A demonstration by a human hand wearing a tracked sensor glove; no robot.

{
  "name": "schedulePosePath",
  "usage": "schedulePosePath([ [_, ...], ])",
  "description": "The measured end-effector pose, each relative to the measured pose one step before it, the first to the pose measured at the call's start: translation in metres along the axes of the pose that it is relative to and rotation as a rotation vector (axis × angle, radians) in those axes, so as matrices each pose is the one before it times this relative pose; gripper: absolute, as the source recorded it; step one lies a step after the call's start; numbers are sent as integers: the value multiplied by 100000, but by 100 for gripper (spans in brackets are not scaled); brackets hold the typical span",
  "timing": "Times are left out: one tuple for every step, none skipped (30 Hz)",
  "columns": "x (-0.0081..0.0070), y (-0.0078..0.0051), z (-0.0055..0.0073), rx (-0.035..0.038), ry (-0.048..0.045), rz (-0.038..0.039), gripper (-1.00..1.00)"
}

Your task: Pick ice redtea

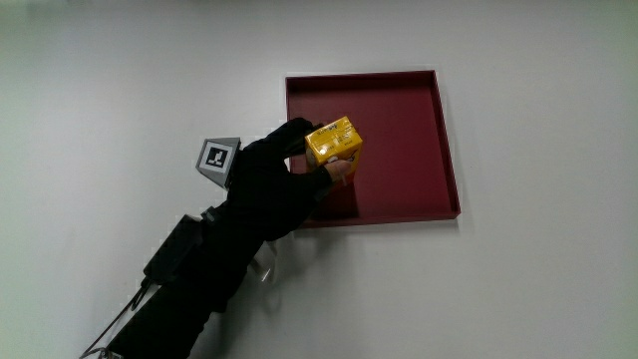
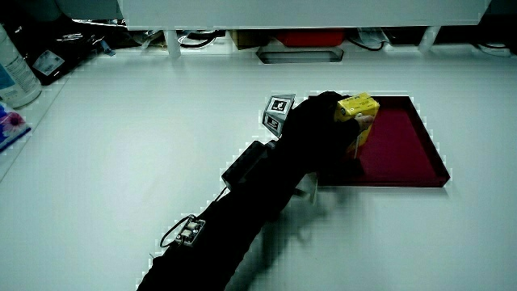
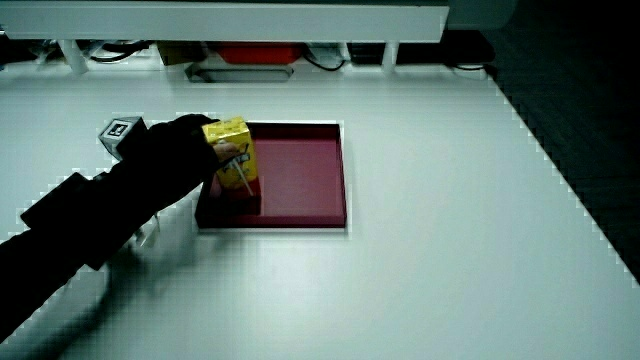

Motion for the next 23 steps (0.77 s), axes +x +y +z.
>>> schedulePosePath([
  [-116,-30,98,-100,-759,-437,100],
  [166,-56,57,246,-1435,-1207,100],
  [117,-37,145,332,1786,-242,100],
  [554,-89,8,-193,-2144,-968,100],
  [260,-28,145,52,71,-1116,100],
  [582,-85,101,-694,-1225,-519,100],
  [579,-94,154,-293,631,-1040,100],
  [508,-109,127,-758,-1353,-1638,100],
  [565,-132,152,-305,1530,322,100],
  [502,-92,102,-819,-60,-1957,100],
  [340,-122,154,-544,1314,-89,100],
  [438,-124,76,-1002,-210,-2368,100],
  [669,-239,1,-781,-299,586,100],
  [185,-174,130,-1247,2522,-166,100],
  [193,-224,71,-745,738,-1687,100],
  [270,-236,39,-1145,960,-1192,100],
  [559,-254,-99,-1538,-850,-1227,100],
  [467,-217,-80,-1432,1309,-2165,100],
  [476,-188,-176,-1195,-591,-649,100],
  [257,-175,-155,-1833,1224,-695,100],
  [-200,-145,-73,-1445,1864,-4096,100],
  [521,-186,-280,-1969,-1559,-600,100],
  [433,-174,-342,-658,-3669,626,100],
])
